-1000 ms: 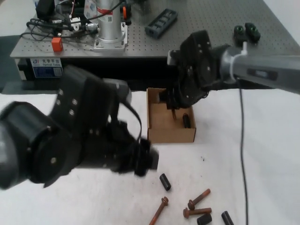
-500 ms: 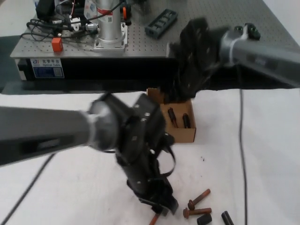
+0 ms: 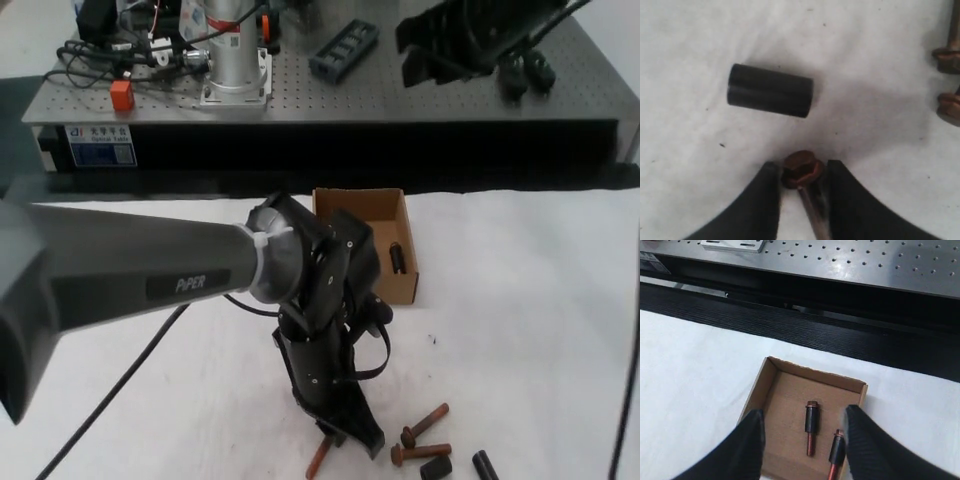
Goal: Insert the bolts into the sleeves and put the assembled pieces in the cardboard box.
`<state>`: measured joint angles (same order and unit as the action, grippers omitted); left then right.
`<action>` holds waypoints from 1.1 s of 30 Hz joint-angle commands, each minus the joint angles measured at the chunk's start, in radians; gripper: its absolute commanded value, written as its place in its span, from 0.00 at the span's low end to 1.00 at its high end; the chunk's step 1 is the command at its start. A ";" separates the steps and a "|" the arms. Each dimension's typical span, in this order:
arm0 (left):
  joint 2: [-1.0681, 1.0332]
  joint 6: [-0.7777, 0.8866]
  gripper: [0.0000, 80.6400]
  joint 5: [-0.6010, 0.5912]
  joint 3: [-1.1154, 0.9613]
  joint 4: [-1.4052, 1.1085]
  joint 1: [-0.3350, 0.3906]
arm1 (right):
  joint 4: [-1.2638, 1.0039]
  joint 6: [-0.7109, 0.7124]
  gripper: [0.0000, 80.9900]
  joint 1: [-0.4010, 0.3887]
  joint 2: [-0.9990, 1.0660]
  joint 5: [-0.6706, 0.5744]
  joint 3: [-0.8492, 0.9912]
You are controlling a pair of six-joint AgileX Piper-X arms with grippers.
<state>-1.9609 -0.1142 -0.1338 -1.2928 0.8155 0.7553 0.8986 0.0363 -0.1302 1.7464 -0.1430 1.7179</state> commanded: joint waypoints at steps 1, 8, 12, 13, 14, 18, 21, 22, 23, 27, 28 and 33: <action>-0.027 -0.004 0.02 -0.048 0.001 0.028 0.003 | 0.030 0.026 0.45 0.006 -0.026 -0.008 0.011; -0.027 0.048 0.24 -0.087 0.001 0.034 0.003 | 0.041 0.031 0.45 0.006 -0.106 -0.008 -0.076; -0.027 0.076 0.56 -0.025 0.001 0.078 0.003 | 0.013 0.026 0.45 0.006 -0.161 -0.008 -0.168; -0.027 0.079 0.56 -0.027 0.001 0.094 0.003 | 0.006 0.024 0.45 0.006 -0.174 -0.008 -0.187; -0.027 0.081 0.52 -0.027 0.001 0.113 0.003 | -0.001 0.024 0.45 0.006 -0.188 -0.008 -0.209; -0.027 0.081 0.30 -0.054 0.003 0.115 0.003 | -0.054 0.002 0.45 0.006 -0.239 -0.008 -0.292; -0.027 0.076 0.11 -0.054 0.003 0.106 0.003 | -0.062 0.002 0.45 0.006 -0.268 -0.008 -0.333; -0.027 0.076 0.05 -0.054 0.003 0.107 0.003 | -0.062 0.002 0.45 0.006 -0.277 -0.008 -0.341; -0.027 0.073 0.01 -0.054 0.003 0.107 0.003 | -0.059 0.002 0.45 0.006 -0.286 -0.008 -0.351; -0.016 0.068 0.01 -0.050 0.002 0.055 0.003 | 0.000 0.043 0.45 0.000 -0.316 -0.023 -0.396; 0.000 0.081 0.01 -0.041 0.002 0.044 -0.001 | 0.036 0.058 0.45 -0.001 -0.317 -0.027 -0.415; 0.173 0.192 0.01 0.024 0.056 -0.021 -0.074 | 0.119 0.092 0.45 -0.051 -0.294 -0.032 -0.524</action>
<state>-1.7923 0.0704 -0.1311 -1.2045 0.7856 0.6768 1.0028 0.1031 -0.1663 1.4476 -0.1579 1.2062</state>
